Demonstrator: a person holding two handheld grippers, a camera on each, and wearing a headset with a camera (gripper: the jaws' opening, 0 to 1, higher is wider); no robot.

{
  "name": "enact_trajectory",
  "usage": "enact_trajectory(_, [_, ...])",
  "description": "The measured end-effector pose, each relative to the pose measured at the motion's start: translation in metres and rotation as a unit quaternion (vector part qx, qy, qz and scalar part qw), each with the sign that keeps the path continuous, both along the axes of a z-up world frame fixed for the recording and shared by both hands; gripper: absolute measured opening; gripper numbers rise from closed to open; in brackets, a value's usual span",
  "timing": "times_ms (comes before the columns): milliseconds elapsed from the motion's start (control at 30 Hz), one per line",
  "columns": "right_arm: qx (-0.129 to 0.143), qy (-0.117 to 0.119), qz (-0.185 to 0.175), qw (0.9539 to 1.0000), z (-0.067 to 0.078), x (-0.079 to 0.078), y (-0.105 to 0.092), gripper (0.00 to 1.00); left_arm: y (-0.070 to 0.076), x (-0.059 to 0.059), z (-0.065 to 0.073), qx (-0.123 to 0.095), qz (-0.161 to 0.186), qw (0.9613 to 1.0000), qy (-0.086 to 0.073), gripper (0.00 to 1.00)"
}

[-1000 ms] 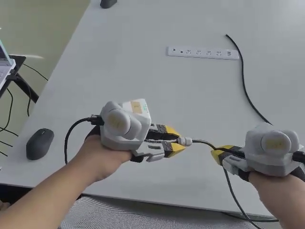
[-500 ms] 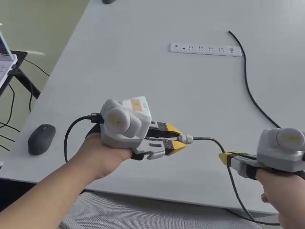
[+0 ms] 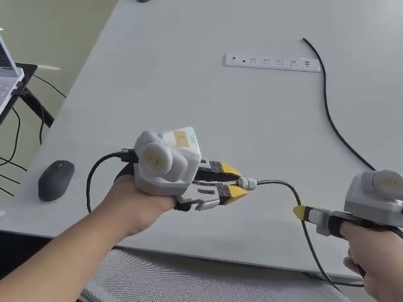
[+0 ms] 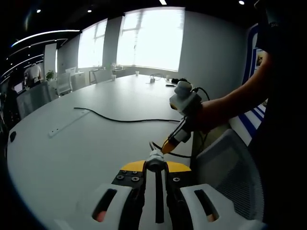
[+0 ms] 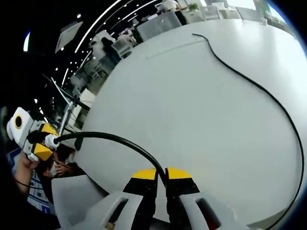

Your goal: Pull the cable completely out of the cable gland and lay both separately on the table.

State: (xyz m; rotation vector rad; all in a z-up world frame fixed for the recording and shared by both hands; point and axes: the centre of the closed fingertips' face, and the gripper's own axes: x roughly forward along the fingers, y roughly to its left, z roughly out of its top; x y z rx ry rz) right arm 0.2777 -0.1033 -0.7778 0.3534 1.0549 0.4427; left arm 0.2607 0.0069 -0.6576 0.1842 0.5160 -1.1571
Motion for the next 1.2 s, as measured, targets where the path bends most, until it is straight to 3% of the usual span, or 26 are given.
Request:
enact_trajectory(300, [-0.016,-0.028,0.024,0.9992,0.006,-0.002,0.001,0.00,0.000,0.003,0.003,-0.002,0.003,1.0000,0.000,0.15])
enact_trajectory(500, [-0.037,-0.060,0.054,0.9961,0.007,0.003,-0.001,0.00,-0.001,0.007,0.003,-0.001,0.005,1.0000,-0.001,0.15])
enact_trajectory(600, [-0.058,-0.082,0.076,0.9920,0.009,0.004,-0.001,0.00,-0.001,0.008,0.004,-0.001,0.005,1.0000,-0.003,0.15])
enact_trajectory(733, [-0.085,-0.083,0.110,0.9868,0.007,0.000,0.000,0.00,0.000,0.010,0.005,0.000,0.006,1.0000,-0.004,0.15])
enact_trajectory(833, [-0.102,-0.104,0.131,0.9806,0.007,0.003,0.001,0.00,0.002,0.012,0.005,0.000,0.011,0.9999,-0.005,0.15])
enact_trajectory(933, [-0.100,-0.103,0.135,0.9804,0.005,0.003,0.001,0.01,0.004,0.012,0.005,0.002,0.014,0.9999,-0.005,0.15])
enact_trajectory(1033, [-0.099,-0.103,0.141,0.9796,0.004,0.003,0.000,0.08,0.007,0.014,0.006,0.001,0.018,0.9998,-0.005,0.15])
enact_trajectory(1100, [-0.108,-0.117,0.151,0.9757,0.007,0.005,-0.001,0.13,0.007,0.015,0.006,0.000,0.020,0.9998,-0.006,0.15])
enact_trajectory(1133, [-0.122,-0.135,0.167,0.9691,0.011,0.007,-0.002,0.14,0.007,0.015,0.005,0.001,0.020,0.9998,-0.006,0.15])
enact_trajectory(1200, [-0.126,-0.166,0.183,0.9609,0.023,0.010,0.001,0.18,0.007,0.015,0.005,0.002,0.018,0.9998,-0.006,0.15])
